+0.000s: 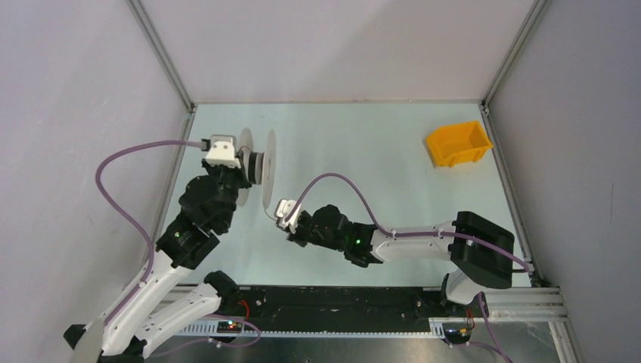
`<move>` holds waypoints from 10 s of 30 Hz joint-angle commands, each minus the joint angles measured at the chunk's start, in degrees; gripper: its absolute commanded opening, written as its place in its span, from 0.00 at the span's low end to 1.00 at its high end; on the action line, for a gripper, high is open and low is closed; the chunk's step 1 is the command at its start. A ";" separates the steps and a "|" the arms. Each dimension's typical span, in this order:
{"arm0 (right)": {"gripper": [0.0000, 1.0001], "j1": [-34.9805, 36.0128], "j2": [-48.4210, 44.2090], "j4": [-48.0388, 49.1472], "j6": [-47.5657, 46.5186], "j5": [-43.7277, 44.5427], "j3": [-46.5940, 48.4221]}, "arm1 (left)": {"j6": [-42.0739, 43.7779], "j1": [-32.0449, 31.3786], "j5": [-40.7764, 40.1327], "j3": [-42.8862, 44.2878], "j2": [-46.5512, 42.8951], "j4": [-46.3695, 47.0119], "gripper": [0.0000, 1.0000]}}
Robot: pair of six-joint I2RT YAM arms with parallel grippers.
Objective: Wrap the cables
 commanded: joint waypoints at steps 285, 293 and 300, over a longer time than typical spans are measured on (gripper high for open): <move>0.25 -30.19 -30.58 3.47 25.80 -32.22 -19.43 | -54.46 25.16 68.87 -2.12 3.50 18.27 0.00; 0.23 -28.68 -33.16 2.18 26.35 -29.52 -19.81 | -58.27 26.77 66.32 -4.08 1.39 20.32 0.00; 0.23 -28.62 -36.66 -1.70 25.30 -27.63 -20.21 | -57.95 28.55 67.06 -5.26 1.45 20.28 0.00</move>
